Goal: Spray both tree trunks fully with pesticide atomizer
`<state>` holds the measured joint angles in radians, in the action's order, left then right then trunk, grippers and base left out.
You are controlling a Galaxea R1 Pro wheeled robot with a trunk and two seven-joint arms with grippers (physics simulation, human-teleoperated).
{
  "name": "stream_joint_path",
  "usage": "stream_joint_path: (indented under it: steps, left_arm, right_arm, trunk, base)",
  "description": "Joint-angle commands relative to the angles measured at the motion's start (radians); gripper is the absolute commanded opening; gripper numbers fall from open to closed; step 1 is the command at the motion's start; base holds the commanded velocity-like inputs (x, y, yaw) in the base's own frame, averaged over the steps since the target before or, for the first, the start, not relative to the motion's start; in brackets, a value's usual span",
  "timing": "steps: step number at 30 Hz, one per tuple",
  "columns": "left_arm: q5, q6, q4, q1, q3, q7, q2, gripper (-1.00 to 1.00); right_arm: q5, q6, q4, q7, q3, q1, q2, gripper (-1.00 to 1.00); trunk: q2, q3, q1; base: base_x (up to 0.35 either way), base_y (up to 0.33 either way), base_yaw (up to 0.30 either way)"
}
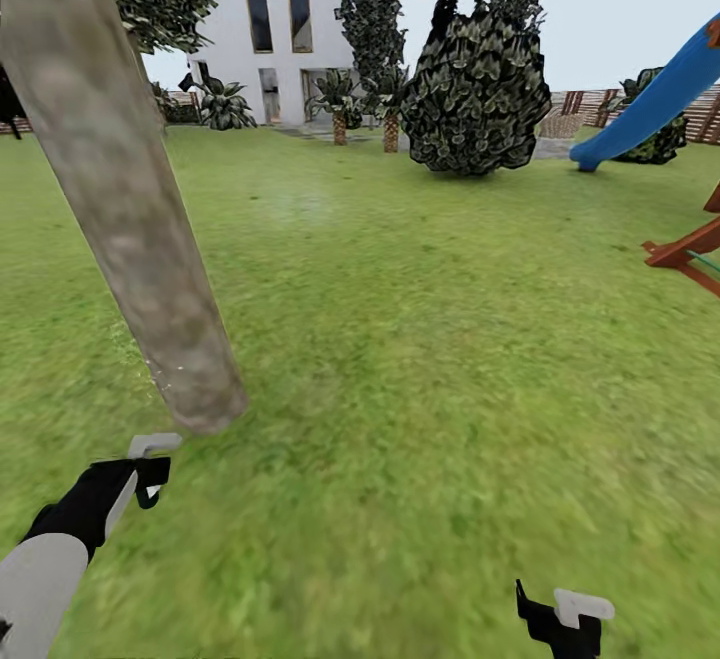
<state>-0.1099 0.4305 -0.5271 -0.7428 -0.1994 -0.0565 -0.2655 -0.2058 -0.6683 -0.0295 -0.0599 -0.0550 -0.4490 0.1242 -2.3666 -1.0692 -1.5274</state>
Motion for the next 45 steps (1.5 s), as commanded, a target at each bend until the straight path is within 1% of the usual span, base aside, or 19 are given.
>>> stream_joint_path:
  steps: [1,6,8,10,13,15,18,21,23,25,26,29,32,33,36,39,41,43,45]
  left_arm:
    - [-0.008,-0.005,0.009,-0.002,-0.002,0.012,0.002,-1.00]
    - [-0.007,-0.008,0.002,-0.001,0.002,0.011,0.027,-1.00]
    - [-0.008,-0.008,-0.003,-0.001,0.004,0.011,0.060,-1.00]
    - [-0.007,-0.006,-0.011,-0.001,0.003,0.011,0.077,-1.00]
    - [-0.007,0.000,-0.014,-0.002,-0.002,0.010,0.068,-1.00]
    - [-0.006,0.004,-0.012,-0.001,-0.003,0.001,0.048,-1.00]
    - [-0.008,0.005,0.000,0.001,-0.003,-0.101,-0.004,-1.00]
    - [-0.008,0.005,0.001,0.003,0.003,-0.137,-0.013,-1.00]
    - [-0.008,0.006,0.000,0.000,0.005,-0.141,0.005,-1.00]
    - [-0.008,0.009,-0.001,-0.008,0.006,-0.144,0.047,-1.00]
    - [-0.007,0.023,-0.005,-0.010,0.006,-0.146,0.055,-1.00]
    - [-0.010,0.084,-0.012,-0.032,0.006,-0.179,0.046,-1.00]
    - [-0.016,0.103,-0.013,-0.052,0.006,-0.207,0.004,-1.00]
    - [-0.016,0.104,-0.013,-0.053,0.007,-0.209,0.000,-1.00]
    - [-0.017,0.106,-0.015,-0.055,0.035,-0.211,0.024,-1.00]
    - [-0.013,0.163,-0.029,-0.074,0.049,-0.212,0.017,-1.00]
    - [-0.009,0.205,-0.045,-0.092,0.047,-0.214,-0.022,-1.00]
    - [-0.008,0.217,-0.049,-0.102,0.045,-0.252,-0.070,-1.00]
    - [-0.009,0.221,-0.052,-0.107,0.045,-0.294,-0.088,-1.00]
  right_arm:
    - [-0.003,-0.002,0.000,-0.005,-0.006,0.000,0.000,1.00]
    - [-0.003,-0.002,0.000,-0.005,-0.006,0.000,0.000,1.00]
    - [-0.003,-0.002,0.000,-0.005,-0.006,0.000,0.000,1.00]
    - [-0.003,-0.002,0.000,-0.005,-0.006,0.000,0.000,1.00]
    - [-0.003,-0.002,0.000,-0.005,-0.006,0.000,0.000,1.00]
    - [-0.003,-0.002,0.000,-0.005,-0.006,0.000,0.000,1.00]
    - [-0.003,-0.002,0.000,-0.005,-0.006,0.000,0.000,1.00]
    - [-0.003,-0.002,0.001,-0.005,-0.006,0.000,0.000,1.00]
    - [-0.003,-0.002,0.002,-0.005,-0.006,0.000,0.000,1.00]
    - [-0.003,-0.002,0.002,-0.005,-0.006,0.000,0.000,1.00]
    - [-0.003,-0.002,0.002,-0.005,-0.006,0.000,0.001,1.00]
    - [-0.003,-0.002,0.002,-0.005,-0.006,0.000,0.001,1.00]
    - [-0.003,-0.002,0.002,-0.005,-0.006,0.000,0.002,1.00]
    - [-0.003,-0.002,0.002,-0.005,-0.006,0.000,0.002,1.00]
    - [-0.003,-0.002,0.003,-0.005,-0.006,0.000,0.002,1.00]
    - [-0.003,-0.002,0.003,-0.005,-0.006,0.000,0.002,1.00]
    - [-0.002,-0.002,0.003,-0.005,-0.006,0.000,0.002,1.00]
    - [-0.003,-0.002,0.003,-0.005,-0.006,0.000,0.002,1.00]
    - [-0.003,-0.002,0.003,-0.005,-0.006,0.000,0.002,1.00]
  trunk:
    - [0.000,-0.001,0.000]
    - [0.000,-0.001,0.000]
    - [0.000,-0.001,0.000]
    - [0.000,-0.001,0.000]
    - [0.000,-0.001,0.000]
    - [0.000,-0.001,0.000]
    - [0.000,-0.001,0.000]
    - [0.000,-0.001,0.000]
    - [0.000,-0.001,0.000]
    - [0.000,-0.001,0.000]
    - [0.000,-0.001,0.000]
    - [0.000,-0.001,0.000]
    - [0.000,-0.001,0.000]
    - [0.000,-0.001,0.000]
    - [0.000,-0.001,0.000]
    - [0.000,-0.001,0.000]
    - [0.000,-0.001,0.000]
    - [0.000,-0.001,0.000]
    - [0.000,-0.001,0.000]
  base:
    - [0.000,0.000,0.017]
    - [0.016,-0.007,0.003]
    - [0.172,-0.111,0.000]
    - [0.219,-0.153,0.000]
    - [0.200,-0.196,0.000]
    - [0.078,-0.238,0.000]
    - [0.002,-0.209,0.082]
    - [-0.002,-0.039,0.244]
    - [0.000,-0.007,0.255]
    - [0.000,-0.002,0.093]
    - [0.000,0.000,0.022]
    - [0.000,0.000,0.007]
    - [0.000,0.000,0.001]
    - [0.000,0.000,0.000]
    - [0.000,0.000,0.000]
    - [0.000,0.000,0.000]
    - [0.000,0.000,0.000]
    - [0.000,0.000,0.000]
    - [0.000,0.000,0.000]
